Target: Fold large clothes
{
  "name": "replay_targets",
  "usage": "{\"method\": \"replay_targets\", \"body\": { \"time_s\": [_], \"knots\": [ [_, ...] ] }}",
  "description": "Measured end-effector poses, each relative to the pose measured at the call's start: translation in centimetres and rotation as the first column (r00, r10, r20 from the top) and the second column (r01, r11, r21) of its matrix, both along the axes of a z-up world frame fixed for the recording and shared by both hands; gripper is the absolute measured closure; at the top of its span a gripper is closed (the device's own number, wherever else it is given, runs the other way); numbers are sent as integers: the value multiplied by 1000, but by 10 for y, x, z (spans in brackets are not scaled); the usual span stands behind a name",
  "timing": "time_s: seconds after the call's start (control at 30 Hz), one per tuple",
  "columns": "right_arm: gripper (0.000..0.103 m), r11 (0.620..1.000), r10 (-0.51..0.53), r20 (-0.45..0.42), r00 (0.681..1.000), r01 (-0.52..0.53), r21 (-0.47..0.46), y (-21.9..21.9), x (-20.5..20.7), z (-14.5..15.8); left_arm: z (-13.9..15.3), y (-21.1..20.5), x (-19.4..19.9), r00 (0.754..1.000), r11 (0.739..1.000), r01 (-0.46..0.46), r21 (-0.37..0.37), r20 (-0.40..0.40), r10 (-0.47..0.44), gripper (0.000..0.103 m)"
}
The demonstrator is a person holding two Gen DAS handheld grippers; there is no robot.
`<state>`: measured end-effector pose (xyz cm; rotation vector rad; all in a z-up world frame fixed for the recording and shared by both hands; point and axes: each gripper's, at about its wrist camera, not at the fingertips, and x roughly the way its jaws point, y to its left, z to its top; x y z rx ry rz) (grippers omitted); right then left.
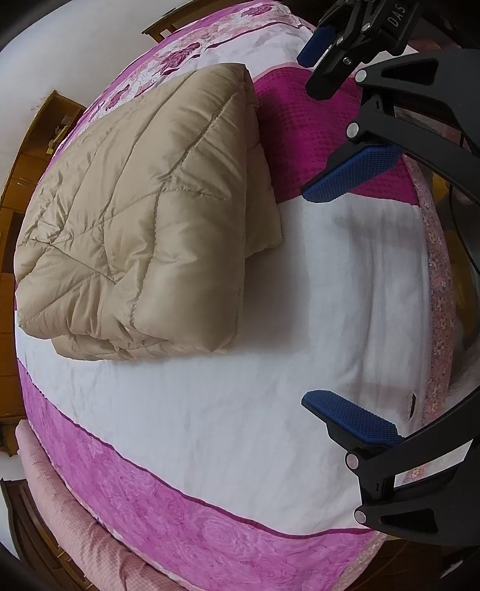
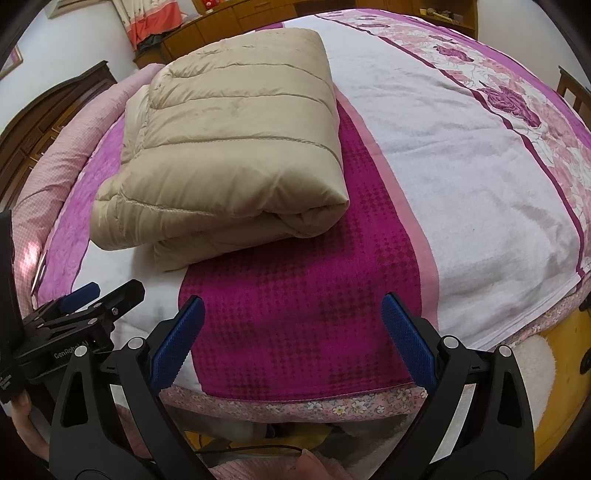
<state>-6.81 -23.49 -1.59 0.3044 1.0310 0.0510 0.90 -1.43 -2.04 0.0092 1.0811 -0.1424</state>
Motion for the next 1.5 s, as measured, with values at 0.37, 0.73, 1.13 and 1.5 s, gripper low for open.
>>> {"method": "replay_targets", "body": {
  "time_s": [0.37,0.73,1.13,1.5],
  "knots": [
    [7,1000,3,-2,1000,-3,-1,1,0,0,-1,0,1,1000,1000,0,3,-3,0,6],
    [7,1000,5,0,1000,-5,-4,2,1,0,-1,1,1,1000,1000,-1,0,-5,1,6],
    [7,1000,10,-3,1000,-10,-3,2,2,0,-2,1,1,1000,1000,1,-1,-11,-1,6],
    [7,1000,9,-2,1000,-9,-3,3,2,1,-4,1,0,1000,1000,3,-2,-13,-3,6]
  ]
}}
